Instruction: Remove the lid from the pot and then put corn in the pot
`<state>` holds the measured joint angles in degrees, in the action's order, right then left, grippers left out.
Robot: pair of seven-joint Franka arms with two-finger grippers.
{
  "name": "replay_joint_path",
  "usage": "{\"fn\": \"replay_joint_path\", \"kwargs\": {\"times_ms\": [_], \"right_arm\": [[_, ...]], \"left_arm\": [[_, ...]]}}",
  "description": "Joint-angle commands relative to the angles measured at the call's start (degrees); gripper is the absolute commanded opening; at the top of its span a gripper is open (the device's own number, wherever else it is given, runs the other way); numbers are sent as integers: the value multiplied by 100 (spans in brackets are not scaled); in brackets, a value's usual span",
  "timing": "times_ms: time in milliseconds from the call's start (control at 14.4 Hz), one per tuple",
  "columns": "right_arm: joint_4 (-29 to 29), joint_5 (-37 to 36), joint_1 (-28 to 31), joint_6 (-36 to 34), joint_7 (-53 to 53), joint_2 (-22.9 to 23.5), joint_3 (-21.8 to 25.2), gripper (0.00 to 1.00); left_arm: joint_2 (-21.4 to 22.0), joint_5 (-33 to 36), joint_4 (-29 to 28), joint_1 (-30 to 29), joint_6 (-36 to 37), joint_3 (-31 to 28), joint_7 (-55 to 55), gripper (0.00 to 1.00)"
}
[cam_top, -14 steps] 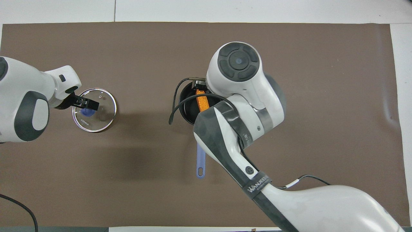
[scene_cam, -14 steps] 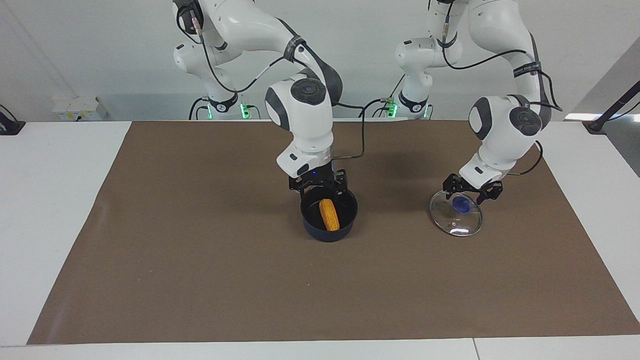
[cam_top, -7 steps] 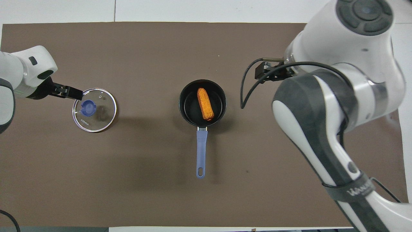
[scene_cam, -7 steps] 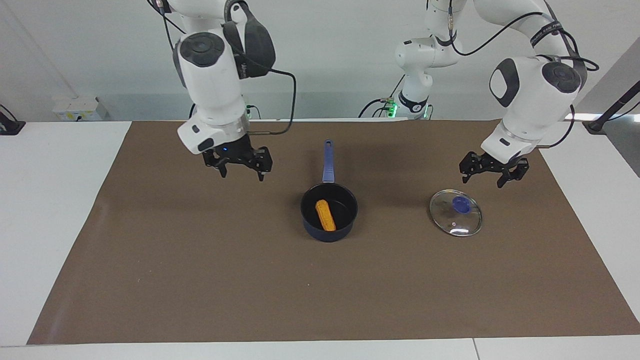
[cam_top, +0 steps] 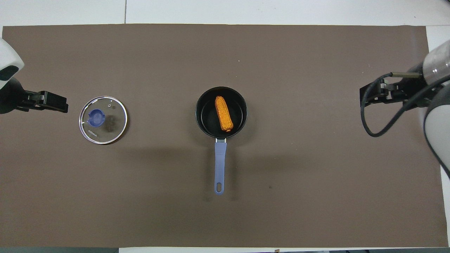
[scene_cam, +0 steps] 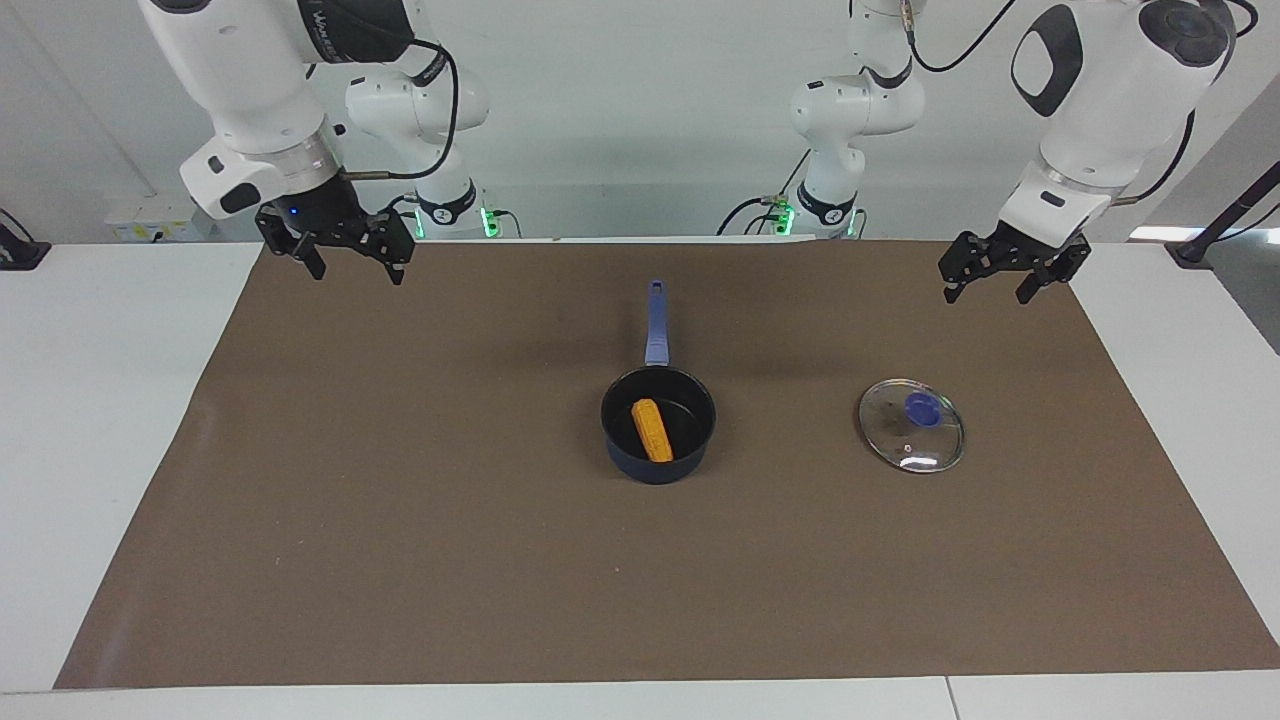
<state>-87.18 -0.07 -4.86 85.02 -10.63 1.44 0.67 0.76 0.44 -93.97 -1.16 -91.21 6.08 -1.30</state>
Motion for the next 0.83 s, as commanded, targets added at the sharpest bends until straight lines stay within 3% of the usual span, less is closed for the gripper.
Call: {"fn": "replay_joint_path", "kwargs": {"times_ms": [0, 139, 348, 487, 765], "right_arm": [[-317, -37, 47, 50, 184, -206, 169, 100], [-361, -29, 160, -107, 377, -363, 179, 100], [-684, -2, 345, 66, 395, -512, 179, 100], [-1046, 15, 380, 243, 448, -671, 179, 100], [-924, 42, 459, 261, 596, -610, 223, 100]], "left_arm": [[11, -80, 274, -16, 655, 16, 147, 100], [222, -158, 82, 19, 622, -10, 418, 100], [416, -211, -402, 519, 96, -369, 507, 100], [346, -203, -280, 608, 129, -485, 499, 100], [310, -194, -103, 591, 262, -467, 490, 100]]}}
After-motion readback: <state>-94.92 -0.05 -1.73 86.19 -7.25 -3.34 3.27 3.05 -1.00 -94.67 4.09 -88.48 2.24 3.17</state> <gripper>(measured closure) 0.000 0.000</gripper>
